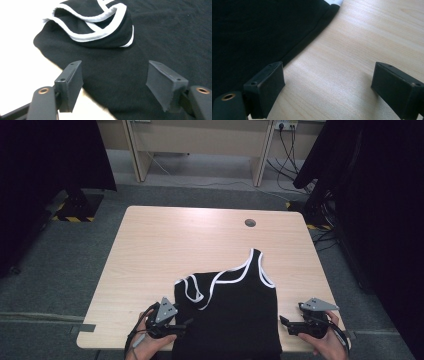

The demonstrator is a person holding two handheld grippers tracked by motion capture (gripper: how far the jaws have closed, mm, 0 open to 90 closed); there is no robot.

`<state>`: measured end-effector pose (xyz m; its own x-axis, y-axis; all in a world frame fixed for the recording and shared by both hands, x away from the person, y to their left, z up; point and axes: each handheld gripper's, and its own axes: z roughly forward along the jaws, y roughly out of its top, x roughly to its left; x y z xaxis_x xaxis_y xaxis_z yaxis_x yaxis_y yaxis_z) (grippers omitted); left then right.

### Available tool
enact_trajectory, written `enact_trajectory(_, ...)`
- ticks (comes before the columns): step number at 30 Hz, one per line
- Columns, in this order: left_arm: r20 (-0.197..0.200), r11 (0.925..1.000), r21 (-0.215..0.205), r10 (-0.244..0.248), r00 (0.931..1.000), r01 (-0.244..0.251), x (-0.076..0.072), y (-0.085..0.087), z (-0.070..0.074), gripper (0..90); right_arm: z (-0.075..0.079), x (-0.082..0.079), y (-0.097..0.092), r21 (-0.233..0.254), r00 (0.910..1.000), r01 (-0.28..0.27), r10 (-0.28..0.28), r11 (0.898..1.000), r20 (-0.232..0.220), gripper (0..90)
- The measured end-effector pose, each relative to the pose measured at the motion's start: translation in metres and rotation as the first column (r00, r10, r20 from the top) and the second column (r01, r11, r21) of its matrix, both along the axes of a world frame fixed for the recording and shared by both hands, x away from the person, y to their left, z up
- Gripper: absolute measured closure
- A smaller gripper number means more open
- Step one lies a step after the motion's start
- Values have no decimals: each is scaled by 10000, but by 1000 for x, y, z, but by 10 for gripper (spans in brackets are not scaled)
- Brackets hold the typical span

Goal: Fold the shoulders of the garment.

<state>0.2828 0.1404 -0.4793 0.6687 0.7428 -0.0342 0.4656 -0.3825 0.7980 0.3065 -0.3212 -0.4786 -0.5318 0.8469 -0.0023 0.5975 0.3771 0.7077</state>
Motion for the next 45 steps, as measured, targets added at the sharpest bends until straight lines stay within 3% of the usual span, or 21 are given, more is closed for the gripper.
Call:
enact_trajectory(9,-195,9990,362,250,9995,-243,-3,12,-8,153,0,0,0,5,10000,-2,2,10000,0,117)
enact_trajectory(13,-294,9986,279,463,9985,-454,-1,18,-8,113,0,-1,0,5,10000,-2,2,10000,-6,117)
enact_trajectory(17,-300,9956,660,683,9972,-662,0,24,-8,42,0,-1,0,9,10000,0,0,10000,-12,117)
enact_trajectory(19,-337,9956,590,750,9966,-730,0,26,-8,22,0,-1,0,8,10000,-3,3,10000,-12,117)
enact_trajectory(32,-332,9954,474,855,9958,-838,-1,28,-13,0,0,-1,0,17,10000,-13,13,10000,-15,118)
enact_trajectory(45,-508,9954,648,745,9959,-712,3,27,-11,0,7,4,0,39,9998,-15,14,10000,184,144)
